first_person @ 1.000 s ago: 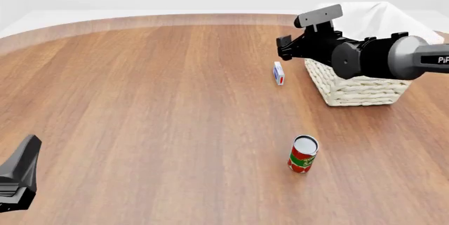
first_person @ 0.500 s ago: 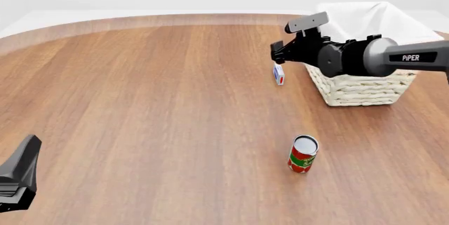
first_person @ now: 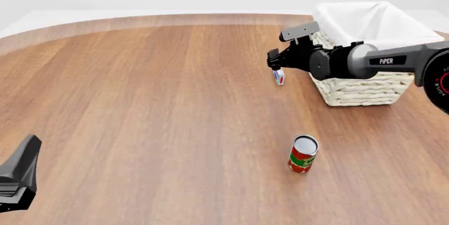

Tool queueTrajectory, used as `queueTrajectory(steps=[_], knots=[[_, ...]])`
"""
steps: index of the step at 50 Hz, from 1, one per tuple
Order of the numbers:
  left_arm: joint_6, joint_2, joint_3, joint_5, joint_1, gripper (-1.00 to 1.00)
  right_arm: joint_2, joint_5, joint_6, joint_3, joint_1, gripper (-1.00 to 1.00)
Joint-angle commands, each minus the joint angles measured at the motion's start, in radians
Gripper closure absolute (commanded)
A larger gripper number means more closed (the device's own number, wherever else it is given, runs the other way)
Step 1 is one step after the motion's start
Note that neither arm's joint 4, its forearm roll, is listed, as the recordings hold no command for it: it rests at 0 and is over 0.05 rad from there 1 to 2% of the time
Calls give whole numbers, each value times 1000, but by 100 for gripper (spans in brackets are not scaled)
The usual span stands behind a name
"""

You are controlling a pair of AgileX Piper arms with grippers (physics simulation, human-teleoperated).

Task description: Pick up the alphabet soup and the cream cheese box, and put them in the basket.

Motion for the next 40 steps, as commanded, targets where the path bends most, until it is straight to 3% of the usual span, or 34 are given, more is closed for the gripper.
queueTrajectory(steps=[1, 40], knots=[[0, 0, 0, 0, 0, -100, 55, 12, -5, -46, -9, -100], [0, 0, 0, 0, 0, -100, 219, 76, -16, -184, -19, -100]])
